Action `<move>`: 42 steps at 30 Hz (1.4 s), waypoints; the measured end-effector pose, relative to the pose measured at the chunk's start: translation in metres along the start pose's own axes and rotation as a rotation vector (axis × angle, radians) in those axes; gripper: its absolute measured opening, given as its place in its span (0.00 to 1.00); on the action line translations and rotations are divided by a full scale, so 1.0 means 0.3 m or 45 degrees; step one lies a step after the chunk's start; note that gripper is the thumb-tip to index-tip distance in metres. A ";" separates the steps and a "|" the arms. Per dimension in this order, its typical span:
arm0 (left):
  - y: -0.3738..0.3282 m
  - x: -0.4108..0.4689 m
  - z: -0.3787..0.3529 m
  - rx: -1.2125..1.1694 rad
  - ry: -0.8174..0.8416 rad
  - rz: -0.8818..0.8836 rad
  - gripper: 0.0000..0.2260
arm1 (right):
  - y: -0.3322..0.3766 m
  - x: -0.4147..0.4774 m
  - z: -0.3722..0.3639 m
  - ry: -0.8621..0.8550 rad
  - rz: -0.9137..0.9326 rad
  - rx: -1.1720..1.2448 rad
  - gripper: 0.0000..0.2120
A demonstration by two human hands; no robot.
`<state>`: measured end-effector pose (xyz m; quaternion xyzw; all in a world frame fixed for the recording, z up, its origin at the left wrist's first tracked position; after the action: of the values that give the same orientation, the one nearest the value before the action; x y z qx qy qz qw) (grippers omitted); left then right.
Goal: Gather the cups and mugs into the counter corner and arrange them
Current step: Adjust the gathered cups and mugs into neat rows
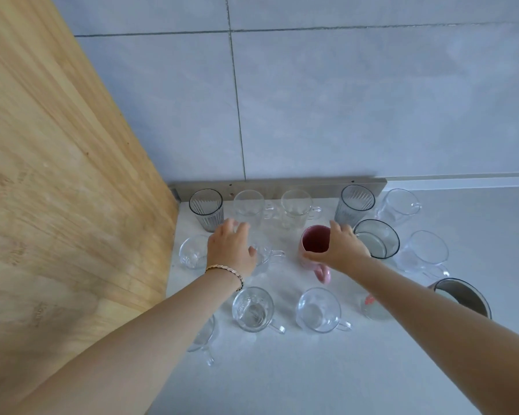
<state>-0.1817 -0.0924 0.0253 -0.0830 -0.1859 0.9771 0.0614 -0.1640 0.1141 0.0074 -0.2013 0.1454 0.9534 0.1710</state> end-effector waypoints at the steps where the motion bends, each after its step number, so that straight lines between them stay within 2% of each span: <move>1: -0.019 -0.003 -0.002 -0.024 0.017 -0.013 0.18 | -0.001 0.001 -0.005 0.010 -0.011 0.012 0.42; 5: -0.034 -0.036 -0.010 -0.048 0.089 -0.009 0.15 | 0.017 0.010 -0.009 0.054 0.147 -0.056 0.39; 9: 0.008 -0.068 -0.013 -0.072 0.101 0.042 0.15 | 0.025 0.018 -0.003 0.229 0.447 -0.166 0.45; 11: 0.027 -0.079 -0.013 -0.082 0.103 0.061 0.16 | 0.022 0.016 -0.007 0.239 0.512 -0.260 0.47; 16: 0.056 -0.094 -0.011 -0.096 0.088 0.094 0.16 | 0.017 0.011 -0.036 0.089 0.387 -0.230 0.44; 22: 0.060 -0.101 -0.010 -0.109 0.081 0.111 0.16 | 0.056 0.015 -0.048 0.061 0.402 -0.115 0.44; 28: 0.032 -0.104 -0.017 -0.071 0.118 0.080 0.16 | 0.005 -0.011 -0.020 0.046 0.378 -0.193 0.54; 31: -0.021 -0.061 -0.017 -0.078 0.144 0.009 0.17 | -0.043 -0.016 0.042 -0.047 0.411 -0.247 0.52; 33: -0.075 -0.003 -0.021 -0.092 0.170 -0.061 0.18 | -0.075 -0.007 0.092 -0.099 0.398 -0.305 0.49; 36: -0.168 0.117 -0.033 -0.130 0.188 -0.109 0.22 | -0.139 0.021 0.138 -0.055 0.265 -0.413 0.43; 40: -0.279 0.267 -0.095 -0.094 0.318 -0.102 0.35 | -0.204 0.043 0.145 0.013 0.144 -0.474 0.39; 42: -0.313 0.315 -0.138 -0.056 0.354 -0.069 0.38 | -0.218 0.051 0.136 -0.009 0.150 -0.480 0.37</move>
<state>-0.2582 0.0232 0.0092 -0.2140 -0.1992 0.9499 0.1109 -0.1656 0.1910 0.0228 -0.2175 -0.0248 0.9729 0.0745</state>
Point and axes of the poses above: each hand's wrist, its own x-axis towards the middle knuckle, its own z-axis out of the back of the hand, y = z × x, the point moved 2 cm from there along x, towards the middle knuckle, and after that the axes turned 6 degrees about -x, right-handed, at the moved point
